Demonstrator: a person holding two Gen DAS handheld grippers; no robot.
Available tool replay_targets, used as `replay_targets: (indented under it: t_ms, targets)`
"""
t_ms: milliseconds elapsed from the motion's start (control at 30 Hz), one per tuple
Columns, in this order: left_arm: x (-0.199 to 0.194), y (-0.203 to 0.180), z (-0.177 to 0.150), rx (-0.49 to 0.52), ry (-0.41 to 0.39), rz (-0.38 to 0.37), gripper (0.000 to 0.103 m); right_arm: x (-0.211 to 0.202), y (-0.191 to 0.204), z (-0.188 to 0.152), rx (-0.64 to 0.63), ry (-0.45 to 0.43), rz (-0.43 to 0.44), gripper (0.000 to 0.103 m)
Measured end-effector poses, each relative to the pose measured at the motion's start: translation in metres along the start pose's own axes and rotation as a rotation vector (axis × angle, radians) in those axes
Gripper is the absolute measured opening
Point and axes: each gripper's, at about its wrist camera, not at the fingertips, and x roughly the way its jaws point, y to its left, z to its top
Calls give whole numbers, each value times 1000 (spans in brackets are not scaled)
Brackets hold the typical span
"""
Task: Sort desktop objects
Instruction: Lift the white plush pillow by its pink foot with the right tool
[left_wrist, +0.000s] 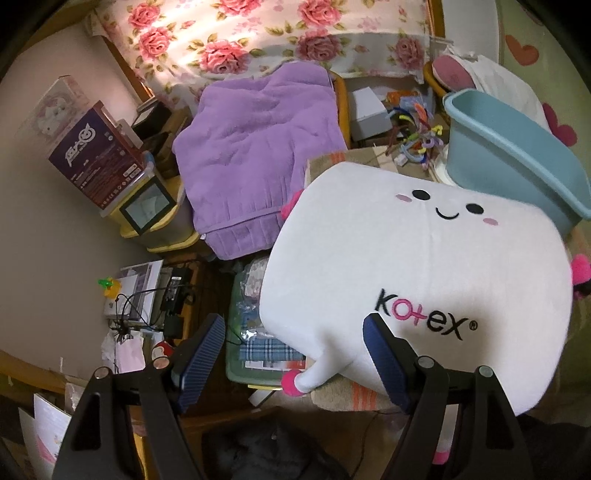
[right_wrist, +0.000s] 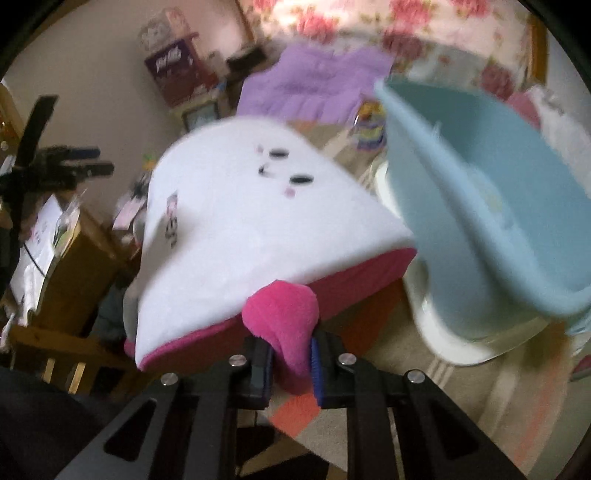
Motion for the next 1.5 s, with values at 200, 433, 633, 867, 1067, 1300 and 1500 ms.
replay_targets:
  t_ms: [200, 433, 633, 867, 1067, 1300, 1500]
  targets:
    - [-15, 13, 5, -33, -50, -5, 81, -44, 33, 35, -9, -162, -3, 16]
    - [-41, 29, 13, -78, -117, -15, 81, -67, 76, 88, -73, -211, -41, 16]
    - [-53, 24, 14, -80, -145, -50, 81, -99, 103, 131, -137, -255, -17, 16]
    - [-53, 14, 11, -78, -137, -98, 81, -125, 130, 159, -213, -322, -24, 16]
    - [-66, 17, 5, -77, -151, -114, 81, -146, 134, 185, -205, -378, -33, 16]
    - [-80, 17, -5, -58, -161, -136, 81, -165, 143, 213, -236, -410, -70, 16]
    - [-88, -9, -30, 40, -156, -201, 81, -190, 129, 229, -202, -447, -122, 16]
